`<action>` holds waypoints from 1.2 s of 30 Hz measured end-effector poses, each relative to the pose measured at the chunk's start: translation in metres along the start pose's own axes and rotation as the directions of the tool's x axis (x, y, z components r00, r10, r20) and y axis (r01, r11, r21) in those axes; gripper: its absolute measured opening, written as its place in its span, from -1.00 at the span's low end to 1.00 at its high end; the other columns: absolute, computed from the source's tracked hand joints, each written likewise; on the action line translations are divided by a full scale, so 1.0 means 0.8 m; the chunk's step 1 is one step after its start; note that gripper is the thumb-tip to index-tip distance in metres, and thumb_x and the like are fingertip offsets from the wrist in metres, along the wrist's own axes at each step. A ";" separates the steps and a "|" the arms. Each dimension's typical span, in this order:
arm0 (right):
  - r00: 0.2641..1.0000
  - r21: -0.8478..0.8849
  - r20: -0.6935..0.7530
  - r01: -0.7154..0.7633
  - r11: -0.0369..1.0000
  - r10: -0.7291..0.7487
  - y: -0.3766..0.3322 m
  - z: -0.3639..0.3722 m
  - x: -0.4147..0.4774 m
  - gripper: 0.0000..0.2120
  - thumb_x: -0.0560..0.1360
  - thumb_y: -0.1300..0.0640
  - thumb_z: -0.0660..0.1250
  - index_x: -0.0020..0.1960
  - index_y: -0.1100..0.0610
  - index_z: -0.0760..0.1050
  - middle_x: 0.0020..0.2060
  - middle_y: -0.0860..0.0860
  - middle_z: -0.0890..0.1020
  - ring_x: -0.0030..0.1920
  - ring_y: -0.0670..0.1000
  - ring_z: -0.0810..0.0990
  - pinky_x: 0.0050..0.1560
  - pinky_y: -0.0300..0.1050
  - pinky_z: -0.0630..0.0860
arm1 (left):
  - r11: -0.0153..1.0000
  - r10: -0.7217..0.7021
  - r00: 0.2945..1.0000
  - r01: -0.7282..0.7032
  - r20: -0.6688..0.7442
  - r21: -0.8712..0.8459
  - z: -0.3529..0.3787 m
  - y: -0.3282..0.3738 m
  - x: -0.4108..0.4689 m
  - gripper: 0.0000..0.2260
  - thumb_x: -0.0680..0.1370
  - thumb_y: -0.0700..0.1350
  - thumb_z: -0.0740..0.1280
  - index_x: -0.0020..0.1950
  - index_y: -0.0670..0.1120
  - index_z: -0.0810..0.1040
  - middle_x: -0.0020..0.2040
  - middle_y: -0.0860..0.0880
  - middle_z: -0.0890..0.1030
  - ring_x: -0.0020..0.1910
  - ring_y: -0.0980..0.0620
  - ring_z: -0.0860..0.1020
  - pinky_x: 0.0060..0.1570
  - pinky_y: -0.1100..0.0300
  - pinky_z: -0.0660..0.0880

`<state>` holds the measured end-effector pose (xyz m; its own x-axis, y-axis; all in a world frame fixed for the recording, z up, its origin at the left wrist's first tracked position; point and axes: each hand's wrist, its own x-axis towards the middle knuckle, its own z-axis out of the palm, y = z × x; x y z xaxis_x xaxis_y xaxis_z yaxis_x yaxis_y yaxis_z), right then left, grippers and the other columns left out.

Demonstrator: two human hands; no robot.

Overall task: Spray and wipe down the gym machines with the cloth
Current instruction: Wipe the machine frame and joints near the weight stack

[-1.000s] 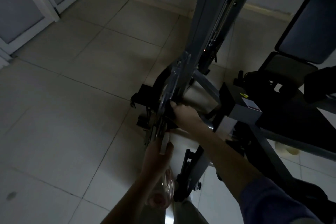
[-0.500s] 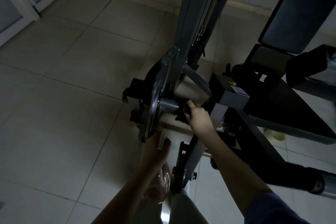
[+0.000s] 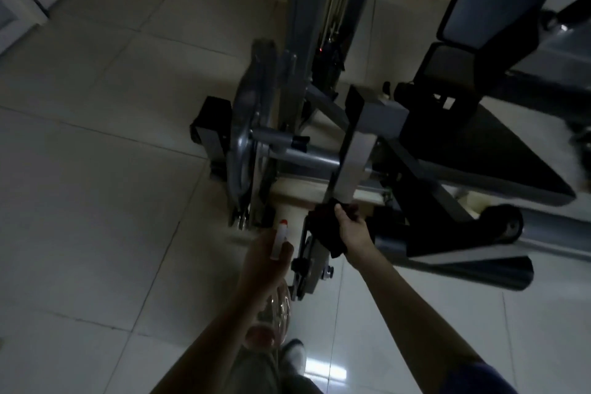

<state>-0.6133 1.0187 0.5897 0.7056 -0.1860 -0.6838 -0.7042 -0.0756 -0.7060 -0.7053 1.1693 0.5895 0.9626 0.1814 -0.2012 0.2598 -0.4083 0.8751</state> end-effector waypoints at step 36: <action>0.964 -0.140 -0.185 0.169 0.976 -0.193 0.357 0.019 0.061 -0.87 0.56 0.13 0.24 0.10 -0.01 0.44 -0.03 -0.07 0.61 -0.01 -0.15 0.57 -0.04 -0.34 0.44 | 0.970 -0.215 0.958 0.232 0.191 -0.072 0.195 -0.364 -0.068 -0.75 0.53 -0.07 0.19 -0.35 -0.05 0.34 -0.52 0.08 0.36 -0.62 0.17 0.32 -0.48 0.41 0.30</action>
<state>-0.7785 1.0033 0.3521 0.8010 -0.3461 -0.4884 -0.5792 -0.2422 -0.7784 -0.8216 1.1383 0.2771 0.8809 0.0904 -0.4645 0.4695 -0.2893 0.8342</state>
